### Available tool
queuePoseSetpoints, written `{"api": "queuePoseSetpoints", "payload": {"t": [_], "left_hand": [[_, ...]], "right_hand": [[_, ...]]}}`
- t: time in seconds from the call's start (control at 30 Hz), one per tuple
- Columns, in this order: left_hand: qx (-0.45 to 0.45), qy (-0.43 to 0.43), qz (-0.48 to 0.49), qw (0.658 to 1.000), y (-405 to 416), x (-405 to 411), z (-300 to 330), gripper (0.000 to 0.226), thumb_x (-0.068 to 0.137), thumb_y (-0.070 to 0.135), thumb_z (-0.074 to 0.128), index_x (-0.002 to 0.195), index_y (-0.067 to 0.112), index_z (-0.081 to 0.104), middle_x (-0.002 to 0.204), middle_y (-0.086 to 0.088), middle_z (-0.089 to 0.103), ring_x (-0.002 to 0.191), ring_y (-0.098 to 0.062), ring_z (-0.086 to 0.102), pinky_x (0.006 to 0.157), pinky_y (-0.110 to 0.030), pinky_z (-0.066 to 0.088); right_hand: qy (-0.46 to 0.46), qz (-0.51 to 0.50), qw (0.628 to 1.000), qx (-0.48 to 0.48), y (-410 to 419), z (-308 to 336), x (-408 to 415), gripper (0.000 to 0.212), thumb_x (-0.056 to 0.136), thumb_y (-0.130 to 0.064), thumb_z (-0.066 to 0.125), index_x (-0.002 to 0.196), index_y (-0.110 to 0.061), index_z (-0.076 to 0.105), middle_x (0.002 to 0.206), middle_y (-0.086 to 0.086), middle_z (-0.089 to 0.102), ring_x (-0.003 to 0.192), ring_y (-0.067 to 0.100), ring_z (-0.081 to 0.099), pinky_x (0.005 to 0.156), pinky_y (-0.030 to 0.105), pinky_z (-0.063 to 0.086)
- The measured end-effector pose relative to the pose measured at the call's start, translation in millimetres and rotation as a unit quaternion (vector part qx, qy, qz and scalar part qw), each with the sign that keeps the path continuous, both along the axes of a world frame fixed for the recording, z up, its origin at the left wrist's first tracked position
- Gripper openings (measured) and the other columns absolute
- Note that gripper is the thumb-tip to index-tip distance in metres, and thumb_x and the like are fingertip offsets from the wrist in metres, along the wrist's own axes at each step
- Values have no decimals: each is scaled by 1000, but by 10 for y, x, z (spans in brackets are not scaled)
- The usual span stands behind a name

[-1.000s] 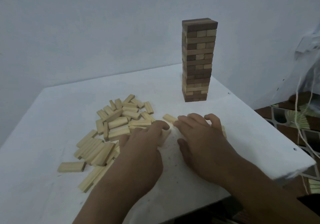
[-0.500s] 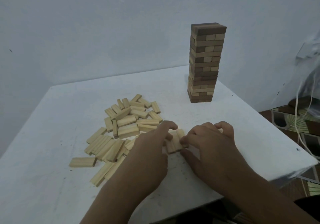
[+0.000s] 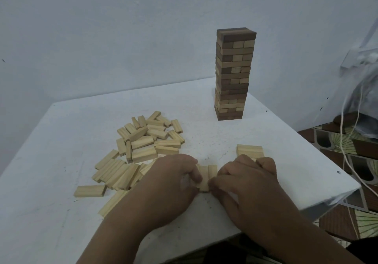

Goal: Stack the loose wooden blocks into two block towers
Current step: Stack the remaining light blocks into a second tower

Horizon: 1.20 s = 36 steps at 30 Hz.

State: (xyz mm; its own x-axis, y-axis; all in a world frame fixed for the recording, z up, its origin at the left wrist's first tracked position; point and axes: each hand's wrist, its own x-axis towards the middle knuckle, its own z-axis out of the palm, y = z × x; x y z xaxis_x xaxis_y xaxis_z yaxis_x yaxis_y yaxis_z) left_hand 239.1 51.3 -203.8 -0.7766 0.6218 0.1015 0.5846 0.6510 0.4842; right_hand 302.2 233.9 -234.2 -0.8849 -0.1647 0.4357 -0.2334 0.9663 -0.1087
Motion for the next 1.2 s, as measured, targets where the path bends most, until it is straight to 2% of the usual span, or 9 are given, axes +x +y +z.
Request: {"api": "queuePoseSetpoints", "payload": {"t": [0.1, 0.23, 0.4, 0.5, 0.73, 0.87, 0.97, 1.07, 1.2], "left_hand": [[1, -18, 2, 1000, -25, -4, 34, 19, 77, 28, 77, 93, 35, 68, 112, 21, 61, 108, 5, 51, 93, -18, 44], [-15, -25, 6, 1000, -58, -22, 28, 52, 77, 41, 76, 120, 50, 47, 112, 33, 51, 107, 15, 44, 86, -10, 41], [-6, -29, 7, 1000, -59, -38, -12, 75, 75, 43, 77, 129, 58, 25, 122, 31, 55, 109, 9, 48, 93, -23, 48], [8, -22, 2, 1000, -55, -49, -19, 76, 75, 44, 77, 128, 59, 24, 120, 29, 58, 108, 9, 49, 88, -21, 48], [4, -26, -16, 1000, -50, -69, -1, 77, 74, 41, 80, 127, 58, 27, 114, 31, 60, 106, 14, 48, 80, -10, 41], [13, -20, -19, 1000, -32, -64, 6, 72, 73, 42, 79, 125, 54, 31, 110, 31, 62, 104, 10, 51, 79, -11, 43], [24, -21, -25, 999, 2, -57, 1, 69, 73, 39, 79, 124, 48, 33, 108, 28, 63, 103, 6, 53, 78, -13, 45], [43, -12, -27, 999, 48, -56, 3, 71, 72, 36, 80, 124, 46, 34, 109, 27, 62, 105, 2, 54, 78, -17, 46], [83, 11, -30, 996, 171, -47, 27, 69, 73, 31, 79, 124, 44, 34, 112, 26, 58, 108, -2, 52, 77, -13, 43]], "right_hand": [[-51, 38, 998, -18, 75, 80, 1, 22, 79, -46, 50, 75, -37, 69, 79, -20, 57, 81, 7, 50, 73, 33, 23], [-101, 43, 992, -60, 193, 152, -76, 30, 73, -61, 55, 97, -45, 60, 102, -29, 49, 100, -2, 37, 82, 32, 22], [-155, 47, 984, -79, 195, 180, -173, 48, 75, -63, 57, 120, -50, 46, 104, -32, 39, 106, -4, 32, 86, 27, 15], [-165, 45, 982, -76, 173, 144, -214, 51, 73, -65, 52, 121, -53, 40, 107, -24, 40, 107, 1, 35, 88, 26, 14], [-180, 42, 980, -78, 189, 137, -228, 54, 72, -66, 64, 119, -52, 43, 109, -25, 37, 105, 1, 29, 88, 24, 13], [-161, 68, 982, -76, 183, 118, -235, 45, 72, -60, 62, 111, -49, 43, 103, -28, 42, 99, -5, 31, 84, 17, 9], [-162, 79, 979, -100, 188, 122, -235, 44, 69, -56, 65, 103, -47, 39, 98, -24, 46, 101, -2, 34, 89, 12, 11], [-169, 69, 975, -124, 242, 158, -221, 47, 64, -58, 63, 101, -47, 36, 99, -22, 45, 100, 7, 38, 87, 15, 19], [-164, 47, 970, -175, 390, 280, -165, 49, 62, -57, 66, 102, -49, 39, 102, -21, 46, 102, 11, 37, 84, 29, 37]]}}
